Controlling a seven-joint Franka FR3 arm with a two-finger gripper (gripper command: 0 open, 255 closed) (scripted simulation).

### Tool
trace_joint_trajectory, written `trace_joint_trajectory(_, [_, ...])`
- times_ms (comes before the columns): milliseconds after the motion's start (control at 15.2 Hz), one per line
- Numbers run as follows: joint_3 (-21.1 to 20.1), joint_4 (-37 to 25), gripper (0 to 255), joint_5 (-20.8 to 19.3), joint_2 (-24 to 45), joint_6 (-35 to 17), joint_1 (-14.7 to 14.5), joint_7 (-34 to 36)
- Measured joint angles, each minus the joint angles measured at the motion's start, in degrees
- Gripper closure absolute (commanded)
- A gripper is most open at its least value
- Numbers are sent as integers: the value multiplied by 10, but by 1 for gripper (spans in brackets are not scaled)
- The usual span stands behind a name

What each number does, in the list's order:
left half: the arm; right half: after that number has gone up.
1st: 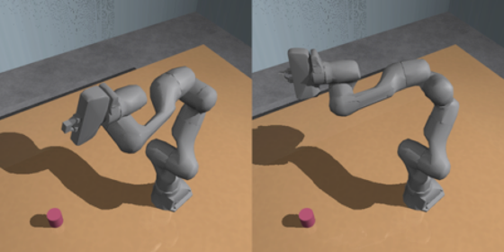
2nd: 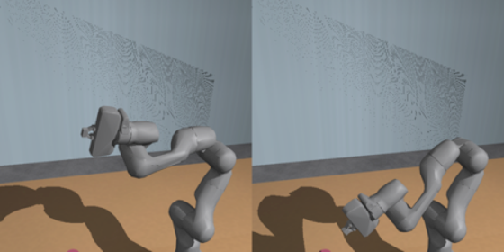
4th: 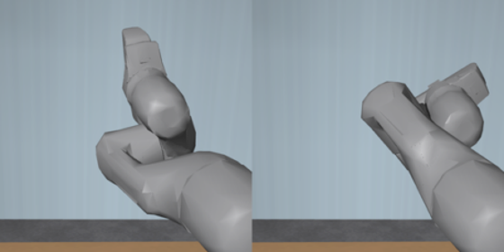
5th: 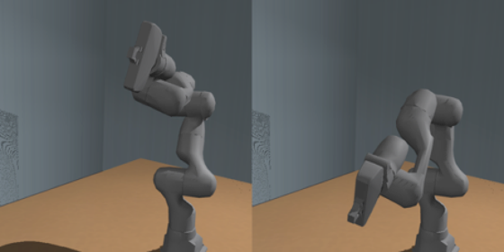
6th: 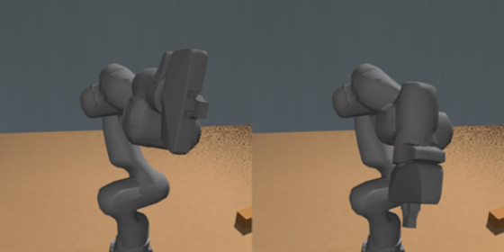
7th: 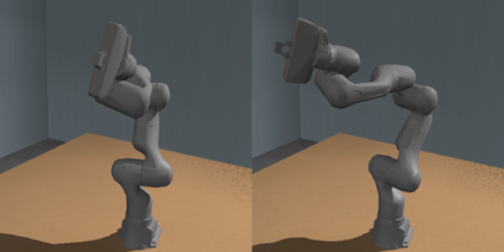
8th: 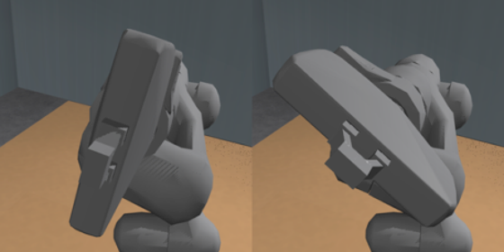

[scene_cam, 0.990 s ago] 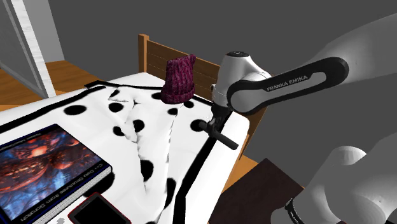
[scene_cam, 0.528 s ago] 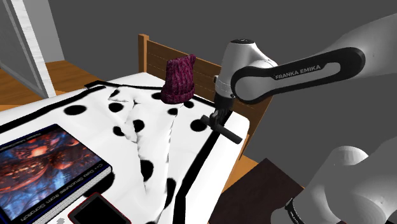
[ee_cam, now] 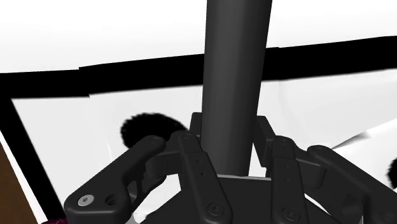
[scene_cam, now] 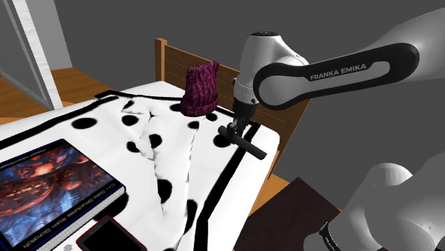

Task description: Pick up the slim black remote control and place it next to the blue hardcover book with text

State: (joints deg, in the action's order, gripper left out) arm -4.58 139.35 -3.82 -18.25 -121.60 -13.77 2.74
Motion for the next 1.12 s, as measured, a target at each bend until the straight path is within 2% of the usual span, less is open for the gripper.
trace_joint_trajectory(594, [-80,-94,255,7,90,14,-47,122])
trace_joint_trajectory(1122, [-134,-227,255,-21,206,42,-88,232])
